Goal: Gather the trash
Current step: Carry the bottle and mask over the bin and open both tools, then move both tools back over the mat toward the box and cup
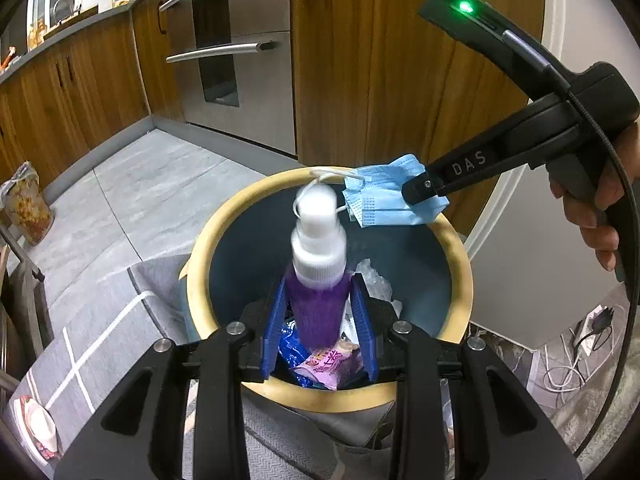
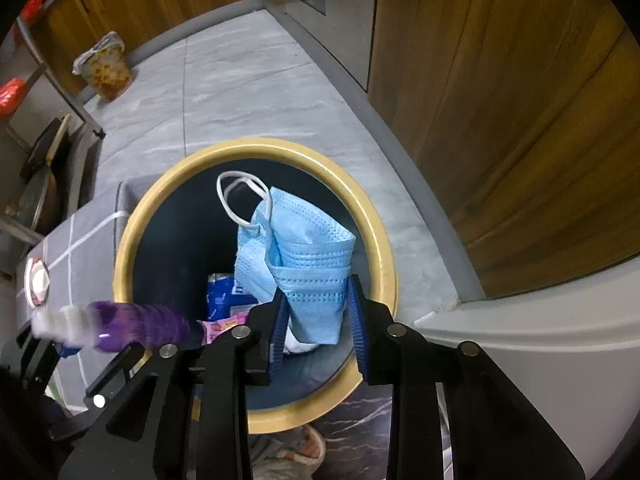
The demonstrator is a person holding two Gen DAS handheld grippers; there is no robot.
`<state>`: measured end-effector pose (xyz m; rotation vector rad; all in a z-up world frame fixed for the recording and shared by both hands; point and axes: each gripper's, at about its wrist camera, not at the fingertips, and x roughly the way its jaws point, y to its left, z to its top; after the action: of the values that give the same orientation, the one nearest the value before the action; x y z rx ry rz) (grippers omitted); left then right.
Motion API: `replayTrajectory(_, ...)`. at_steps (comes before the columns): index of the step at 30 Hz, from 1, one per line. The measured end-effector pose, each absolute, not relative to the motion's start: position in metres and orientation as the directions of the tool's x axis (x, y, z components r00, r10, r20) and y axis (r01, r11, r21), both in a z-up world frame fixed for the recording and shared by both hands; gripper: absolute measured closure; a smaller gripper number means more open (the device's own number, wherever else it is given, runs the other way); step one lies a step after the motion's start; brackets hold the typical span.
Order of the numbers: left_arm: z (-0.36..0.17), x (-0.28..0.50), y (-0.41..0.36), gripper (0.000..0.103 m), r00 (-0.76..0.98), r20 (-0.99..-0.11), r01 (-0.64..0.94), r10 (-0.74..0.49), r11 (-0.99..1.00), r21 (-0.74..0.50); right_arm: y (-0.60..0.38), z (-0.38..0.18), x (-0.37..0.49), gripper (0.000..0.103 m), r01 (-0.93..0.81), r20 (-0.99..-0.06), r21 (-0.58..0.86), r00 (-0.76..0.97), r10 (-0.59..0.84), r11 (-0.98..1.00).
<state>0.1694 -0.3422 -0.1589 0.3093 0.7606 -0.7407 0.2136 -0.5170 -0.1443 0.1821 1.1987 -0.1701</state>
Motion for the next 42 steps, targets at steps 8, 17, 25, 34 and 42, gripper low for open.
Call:
replayTrajectory(8, -0.157, 0.173, -0.337, 0.054, 0.501, -0.716, 0.685, -0.487, 0.728, -0.016, -0.514, -0.141, 0.216, 0.057, 0.226, -0.927, 0.053, 0.374, -0.036, 0.973)
replayTrajectory(17, -0.148, 0.174, -0.312, 0.037, 0.535, -0.708, 0.645, -0.461, 0.764, -0.010, -0.507, -0.129, 0.218, 0.041, 0.213, -0.907, 0.067, 0.421, -0.029, 0.975)
replayTrajectory(25, -0.136, 0.172, -0.285, 0.021, 0.565, -0.709, 0.602, -0.423, 0.798, 0.004, -0.493, -0.109, 0.218, 0.028, 0.200, -0.872, 0.100, 0.489, -0.011, 0.975)
replayTrajectory(34, -0.126, 0.172, -0.253, 0.014, 0.605, -0.694, 0.545, -0.389, 0.838, 0.005, -0.468, -0.100, 0.225, 0.027, 0.138, -0.860, 0.083, 0.510, 0.001, 0.987)
replayTrajectory(42, -0.116, 0.172, -0.214, 0.013, 0.635, -0.698, 0.468, -0.331, 0.884, 0.005, -0.420, -0.089, 0.233, 0.022, 0.053, -0.845, 0.079, 0.533, 0.038, 0.995)
